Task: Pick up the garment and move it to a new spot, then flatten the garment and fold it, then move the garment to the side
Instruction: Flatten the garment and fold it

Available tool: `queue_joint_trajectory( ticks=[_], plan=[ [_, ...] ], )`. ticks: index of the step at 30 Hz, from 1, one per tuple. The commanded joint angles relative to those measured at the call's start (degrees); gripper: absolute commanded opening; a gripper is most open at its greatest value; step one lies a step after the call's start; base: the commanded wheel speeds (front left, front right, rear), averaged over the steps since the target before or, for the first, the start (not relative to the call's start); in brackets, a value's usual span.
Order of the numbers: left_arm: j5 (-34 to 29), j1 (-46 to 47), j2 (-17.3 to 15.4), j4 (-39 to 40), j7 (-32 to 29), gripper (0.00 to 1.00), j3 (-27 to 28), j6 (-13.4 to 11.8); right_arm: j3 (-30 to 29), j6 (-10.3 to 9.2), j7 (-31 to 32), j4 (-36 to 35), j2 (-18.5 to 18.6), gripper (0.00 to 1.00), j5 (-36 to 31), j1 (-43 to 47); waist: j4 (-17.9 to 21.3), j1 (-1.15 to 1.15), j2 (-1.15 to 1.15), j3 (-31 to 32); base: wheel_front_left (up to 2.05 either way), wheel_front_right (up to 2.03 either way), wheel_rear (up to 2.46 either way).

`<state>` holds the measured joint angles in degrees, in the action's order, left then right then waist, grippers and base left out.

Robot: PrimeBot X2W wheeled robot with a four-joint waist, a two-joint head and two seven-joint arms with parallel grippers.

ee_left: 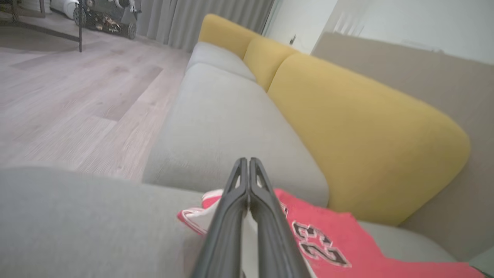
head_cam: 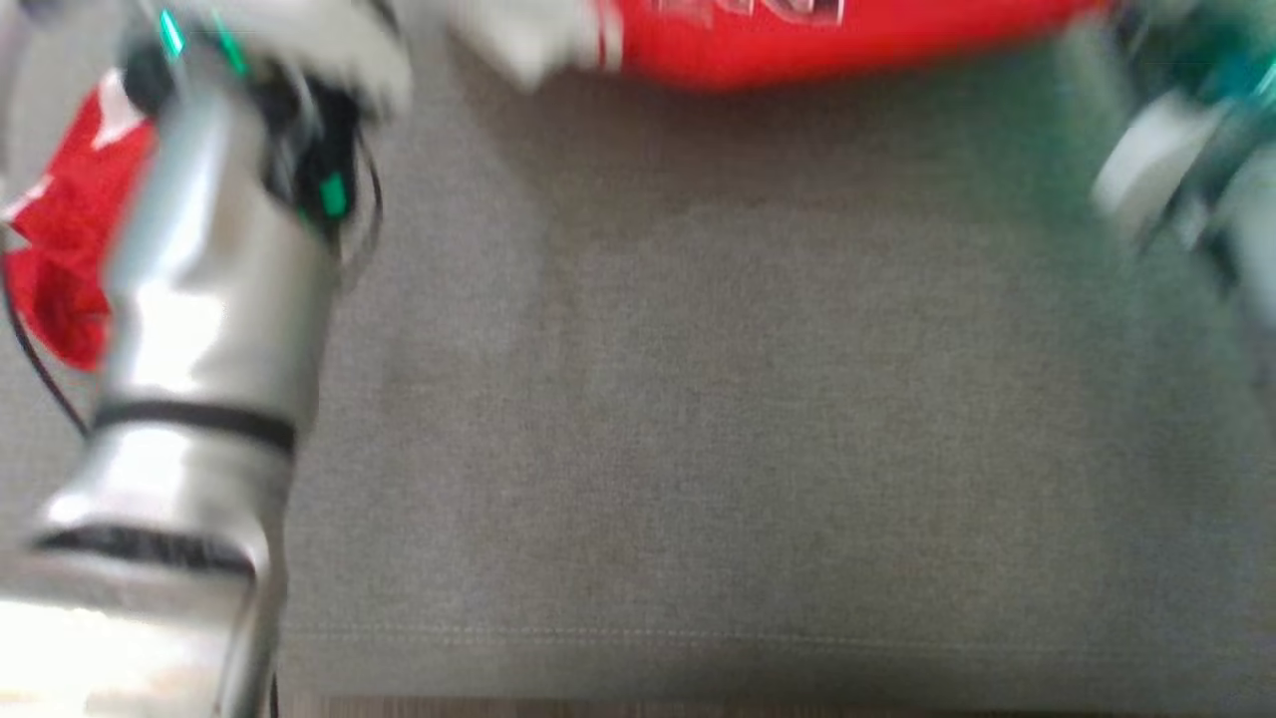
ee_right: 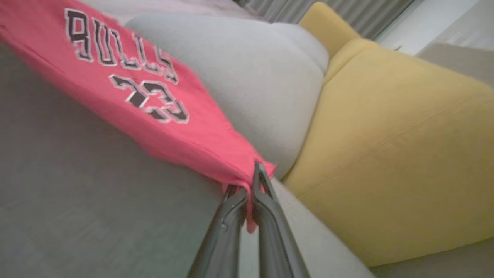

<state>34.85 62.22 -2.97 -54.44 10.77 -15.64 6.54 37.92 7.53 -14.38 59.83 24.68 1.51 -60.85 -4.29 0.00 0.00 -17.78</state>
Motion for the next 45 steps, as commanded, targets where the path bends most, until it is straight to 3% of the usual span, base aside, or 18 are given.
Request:
queue_joint_trajectory(
  ticks=[1, 5, 11, 21, 30, 45],
  plan=[
    [-0.35, 1.02, -2.74, 1.6, 0.59, 0.0, 0.76, 0.19, 0.57, -0.04, -0.61, -0.68, 0.08, 0.0, 0.57, 0.68, -0.07, 0.0, 0.0, 2.41, 0.0, 0.0, 0.0],
    [-1.43, -8.09, -4.24, 0.15, 0.31, 0.0, -2.69, 0.67, 7.61, -0.04, -0.61, 1.51, -1.24, 0.0, 4.83, 8.09, 0.29, 0.0, 0.0, 6.62, 0.0, 0.0, 0.0],
    [-2.25, -19.3, -7.72, 0.98, -0.42, 0.0, -7.15, 0.9, 17.79, -0.04, 0.75, 2.78, -0.42, 0.0, 12.01, 14.14, 0.86, 0.0, 0.0, 11.77, 0.0, 0.0, 0.0],
    [0.62, -32.3, -12.99, 8.21, -6.5, 0.0, -13.93, 0.93, 32.96, -0.04, 5.72, -2.48, 7.33, 0.0, 24.02, 18.21, 0.55, 0.0, 0.0, 16.04, 0.0, 0.0, 0.0],
    [7.98, -40.75, -18.53, 19.8, -15.97, 0.0, -16.43, 0.94, 35.37, -0.04, 9.52, -11.19, 11.89, 0.0, 27.33, 21.66, 0.31, 0.0, 0.0, 18.93, 0.0, 0.0, 0.0],
    [15.29, -48.16, -26.98, 36.7, -29.38, 0.0, -16.02, 0.54, 35.43, -0.04, 22.19, -33.84, 22.34, 0.0, 31.77, 29.12, 1.21, 0.0, 0.0, 20.43, 0.0, 0.0, 0.0]
  ],
)
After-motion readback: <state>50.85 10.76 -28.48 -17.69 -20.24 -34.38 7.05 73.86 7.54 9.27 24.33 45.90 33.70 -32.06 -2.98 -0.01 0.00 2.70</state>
